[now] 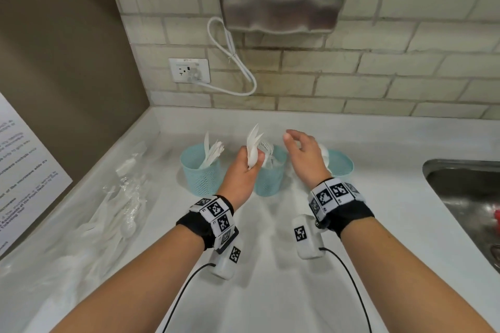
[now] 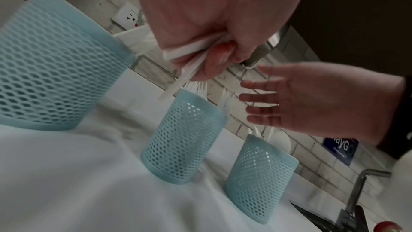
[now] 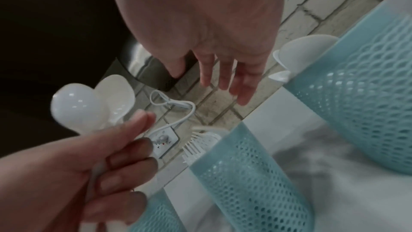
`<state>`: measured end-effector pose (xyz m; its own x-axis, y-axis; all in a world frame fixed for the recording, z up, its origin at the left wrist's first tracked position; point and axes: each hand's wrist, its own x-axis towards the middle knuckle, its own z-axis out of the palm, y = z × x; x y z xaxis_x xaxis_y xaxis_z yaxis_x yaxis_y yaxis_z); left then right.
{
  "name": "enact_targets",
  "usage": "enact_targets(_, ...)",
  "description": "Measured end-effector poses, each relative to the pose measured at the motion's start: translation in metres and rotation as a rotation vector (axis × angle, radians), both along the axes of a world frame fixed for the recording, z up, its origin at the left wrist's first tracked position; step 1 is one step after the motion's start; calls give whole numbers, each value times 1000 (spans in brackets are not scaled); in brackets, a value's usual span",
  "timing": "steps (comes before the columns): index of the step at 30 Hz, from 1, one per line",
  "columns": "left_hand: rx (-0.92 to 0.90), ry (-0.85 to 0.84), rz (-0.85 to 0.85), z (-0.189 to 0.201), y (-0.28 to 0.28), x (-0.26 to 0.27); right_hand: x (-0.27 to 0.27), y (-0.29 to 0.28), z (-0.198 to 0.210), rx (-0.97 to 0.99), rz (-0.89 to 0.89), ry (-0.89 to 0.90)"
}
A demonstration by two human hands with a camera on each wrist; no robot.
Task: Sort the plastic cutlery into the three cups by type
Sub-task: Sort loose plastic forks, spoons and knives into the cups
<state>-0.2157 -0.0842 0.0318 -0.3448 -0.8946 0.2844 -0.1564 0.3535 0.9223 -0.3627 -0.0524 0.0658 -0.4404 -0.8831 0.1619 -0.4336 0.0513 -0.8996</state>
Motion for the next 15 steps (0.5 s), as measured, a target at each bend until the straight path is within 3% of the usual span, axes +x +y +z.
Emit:
enact_targets(3, 15, -42, 0, -1, 3, -15, 7, 17, 10, -31, 151, -130)
enact_targets(6, 49, 19, -35, 5, 11, -41, 9, 25, 10, 7, 261, -13)
enact_targets(10, -60, -109, -145, 13, 27, -73, -4, 22, 7, -95, 75, 140)
enact_targets(15, -26, -392, -212, 13, 25, -103, -44, 22, 19, -179, -90, 157)
